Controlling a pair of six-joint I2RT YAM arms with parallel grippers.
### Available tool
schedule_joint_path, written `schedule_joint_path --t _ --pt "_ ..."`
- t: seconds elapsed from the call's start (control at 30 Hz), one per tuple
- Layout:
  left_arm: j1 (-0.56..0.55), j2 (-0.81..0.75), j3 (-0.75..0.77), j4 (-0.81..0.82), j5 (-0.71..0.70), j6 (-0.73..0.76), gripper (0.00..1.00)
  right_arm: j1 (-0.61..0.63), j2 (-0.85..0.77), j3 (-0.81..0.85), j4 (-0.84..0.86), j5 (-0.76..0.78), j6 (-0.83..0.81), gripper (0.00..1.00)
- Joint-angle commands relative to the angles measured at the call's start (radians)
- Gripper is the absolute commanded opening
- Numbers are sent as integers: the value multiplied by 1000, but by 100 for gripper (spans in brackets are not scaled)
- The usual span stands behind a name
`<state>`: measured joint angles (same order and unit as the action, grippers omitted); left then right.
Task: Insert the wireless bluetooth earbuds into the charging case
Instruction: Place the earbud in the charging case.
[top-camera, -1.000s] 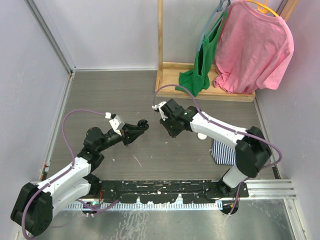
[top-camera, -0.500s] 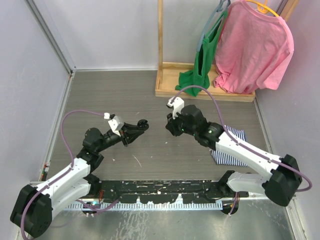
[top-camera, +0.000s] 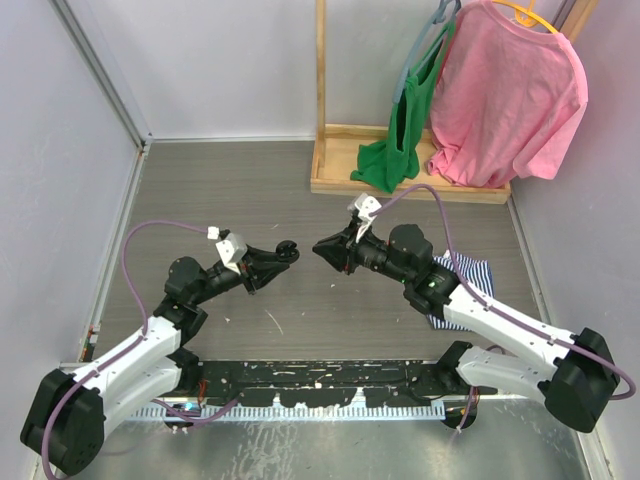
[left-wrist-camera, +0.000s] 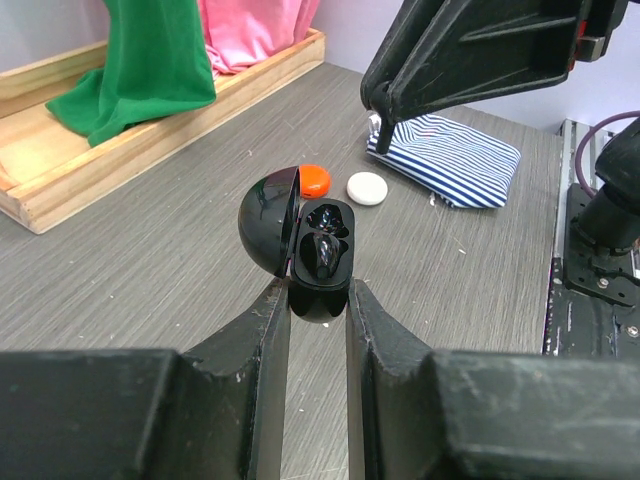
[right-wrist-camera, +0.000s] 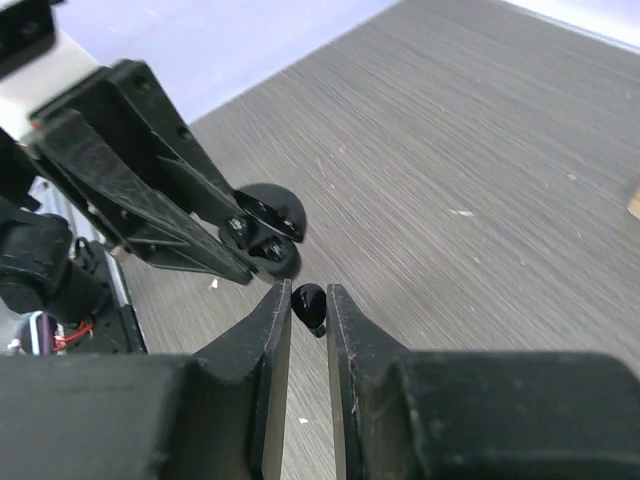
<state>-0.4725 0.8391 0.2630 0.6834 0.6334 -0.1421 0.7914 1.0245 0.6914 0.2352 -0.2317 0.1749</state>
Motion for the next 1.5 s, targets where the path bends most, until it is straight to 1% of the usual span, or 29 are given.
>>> schedule_joint_path --t 0.0,0.17,0.47,0.8,1.2,1.47 --pt "-5 -5 2 85 28 -4 0 7 -16 -21 256 -104 48 13" --pt "-5 -10 2 92 40 -11 0 10 22 -60 420 -140 100 13" --pt "-6 -20 1 94 47 -15 0 26 130 -37 505 -187 139 13" --pt "-6 -32 -4 102 42 -23 0 34 180 -29 533 -206 155 13" --pt "-6 -43 -4 102 49 -28 0 34 202 -33 555 -195 157 13" --pt "-6 -45 -5 106 49 -32 0 36 222 -33 571 -222 174 14"
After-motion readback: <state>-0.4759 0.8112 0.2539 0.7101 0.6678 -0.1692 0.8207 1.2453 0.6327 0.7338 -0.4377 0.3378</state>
